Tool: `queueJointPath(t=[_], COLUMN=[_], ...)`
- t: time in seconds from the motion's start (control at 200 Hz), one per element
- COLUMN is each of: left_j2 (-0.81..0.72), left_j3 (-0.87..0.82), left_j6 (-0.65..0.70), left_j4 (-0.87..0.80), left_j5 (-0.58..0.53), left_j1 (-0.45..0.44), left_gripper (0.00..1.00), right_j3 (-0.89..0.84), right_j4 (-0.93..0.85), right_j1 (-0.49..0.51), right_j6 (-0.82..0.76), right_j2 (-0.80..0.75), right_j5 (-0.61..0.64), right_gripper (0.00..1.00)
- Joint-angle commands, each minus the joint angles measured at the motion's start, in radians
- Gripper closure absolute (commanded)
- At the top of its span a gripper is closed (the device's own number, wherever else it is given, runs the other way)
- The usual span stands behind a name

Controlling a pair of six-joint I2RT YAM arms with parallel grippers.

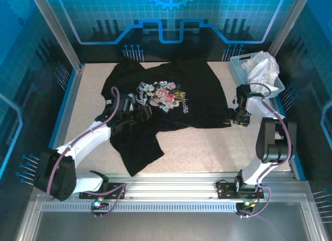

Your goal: Fold the inside-out t-shirt

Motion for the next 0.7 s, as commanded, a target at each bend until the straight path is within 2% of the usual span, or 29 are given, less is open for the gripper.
queueJointPath(t=[0.0, 0.12, 0.22, 0.26, 0.365, 0.465, 0.57, 0.695], left_j2=[-0.077, -0.120, -0.150, -0.167, -0.217, -0.261, -0.310, -0.311], left_j3=[-0.031, -0.085, -0.120, -0.130, -0.154, -0.191, -0.229, -0.256], left_j6=[0.002, -0.028, -0.064, -0.076, -0.130, -0.220, -0.345, -0.440], left_j4=[-0.114, -0.170, -0.227, -0.256, -0.348, -0.465, -0.602, -0.683], left_j5=[-0.044, -0.067, -0.092, -0.111, -0.181, -0.241, -0.294, -0.260], left_j1=[-0.036, -0.088, -0.132, -0.150, -0.194, -0.259, -0.357, -0.447], left_gripper=[0.24, 0.24, 0.23, 0.23, 0.24, 0.25, 0.25, 0.25], right_j3=[0.010, 0.050, 0.080, 0.080, 0.074, 0.063, 0.045, 0.040], right_j4=[0.085, 0.116, 0.106, 0.109, 0.116, 0.128, 0.151, 0.152], right_j1=[-0.004, -0.001, 0.016, 0.024, 0.041, 0.048, 0.047, 0.047], right_j6=[0.024, 0.030, 0.023, 0.025, 0.030, 0.033, 0.042, 0.033], right_j2=[0.064, 0.135, 0.181, 0.184, 0.163, 0.090, 0.008, -0.024], right_j5=[-0.069, -0.097, -0.106, -0.119, -0.132, -0.134, -0.141, -0.130], right_gripper=[0.38, 0.41, 0.50, 0.57, 0.85, 1.00, 1.00, 1.00])
